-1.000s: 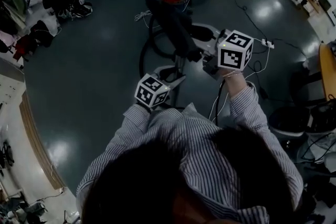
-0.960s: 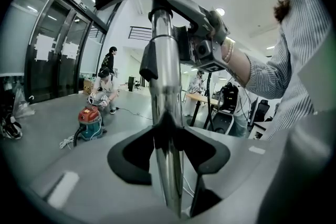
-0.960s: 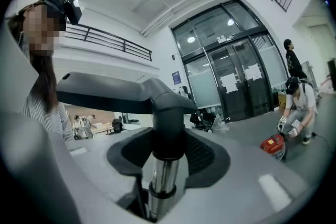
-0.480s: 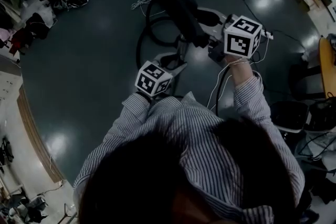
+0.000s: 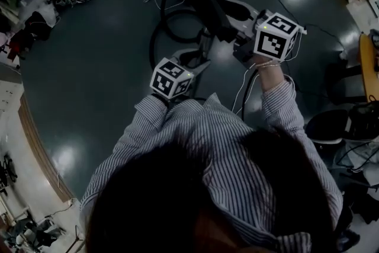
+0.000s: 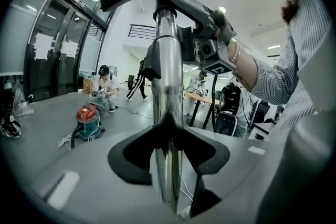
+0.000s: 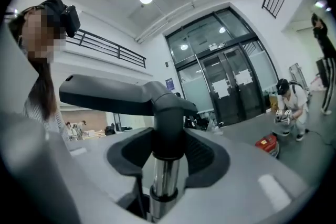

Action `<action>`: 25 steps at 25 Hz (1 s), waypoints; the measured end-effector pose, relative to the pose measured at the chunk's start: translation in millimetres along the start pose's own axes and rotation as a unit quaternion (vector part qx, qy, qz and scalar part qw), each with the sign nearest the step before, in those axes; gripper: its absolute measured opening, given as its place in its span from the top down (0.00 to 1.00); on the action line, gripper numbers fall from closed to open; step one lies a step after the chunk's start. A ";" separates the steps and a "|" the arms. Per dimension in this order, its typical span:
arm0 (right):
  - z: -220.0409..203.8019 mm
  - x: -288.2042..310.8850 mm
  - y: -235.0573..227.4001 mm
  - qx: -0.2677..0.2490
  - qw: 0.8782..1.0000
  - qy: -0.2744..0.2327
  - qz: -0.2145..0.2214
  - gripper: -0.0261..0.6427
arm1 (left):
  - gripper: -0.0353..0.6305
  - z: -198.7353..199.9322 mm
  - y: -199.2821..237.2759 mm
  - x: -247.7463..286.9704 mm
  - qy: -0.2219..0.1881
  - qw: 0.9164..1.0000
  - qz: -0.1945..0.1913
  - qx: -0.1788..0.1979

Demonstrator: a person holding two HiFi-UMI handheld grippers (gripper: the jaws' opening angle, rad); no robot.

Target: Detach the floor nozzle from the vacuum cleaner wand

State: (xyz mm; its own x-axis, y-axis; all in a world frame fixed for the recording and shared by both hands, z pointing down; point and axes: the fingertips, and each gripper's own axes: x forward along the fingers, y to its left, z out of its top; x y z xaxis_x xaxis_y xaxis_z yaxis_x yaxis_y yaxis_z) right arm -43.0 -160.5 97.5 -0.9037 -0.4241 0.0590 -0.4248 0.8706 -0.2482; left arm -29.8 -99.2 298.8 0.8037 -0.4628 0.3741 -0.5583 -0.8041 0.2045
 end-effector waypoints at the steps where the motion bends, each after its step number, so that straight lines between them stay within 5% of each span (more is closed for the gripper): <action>1: 0.2 -0.6 -0.2 -0.012 1.000 0.001 -0.009 0.69 | 0.68 0.4 -0.6 0.6 0.001 1.000 -0.001 0.000; 5: -3.9 -8.3 3.4 -0.059 0.998 0.001 -0.038 0.69 | 0.68 -1.6 -10.4 4.5 0.005 1.000 0.000 -0.003; 9: 38.5 -24.3 1.5 0.002 0.996 -0.089 -0.020 0.70 | 0.68 -24.9 -17.4 6.3 0.040 0.999 0.005 0.008; 12: 56.0 -35.2 -12.4 -0.002 0.995 -0.099 -0.033 0.73 | 0.68 -45.3 -10.7 1.3 0.056 0.998 0.021 0.007; 15: 48.3 -39.5 -23.8 0.014 0.993 -0.112 -0.034 0.77 | 0.68 -54.8 -9.0 1.3 0.074 0.997 0.030 0.009; 16: 45.0 -42.1 -29.5 0.029 0.991 -0.127 -0.036 0.96 | 0.68 -56.4 -8.5 1.0 0.073 0.997 0.031 0.005; 25: -23.9 -63.0 -70.9 0.136 0.980 -0.122 -0.075 0.96 | 0.68 -54.8 23.8 -11.0 0.043 0.996 0.063 -0.045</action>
State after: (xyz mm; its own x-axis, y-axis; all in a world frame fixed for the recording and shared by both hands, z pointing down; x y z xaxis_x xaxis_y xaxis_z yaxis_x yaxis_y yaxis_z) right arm 42.8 -189.5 134.5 -0.7784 -0.6180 -0.1101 -0.4920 0.7096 -0.5045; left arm -63.2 -92.7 349.1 0.7080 -0.5206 0.4772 -0.6722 -0.7040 0.2293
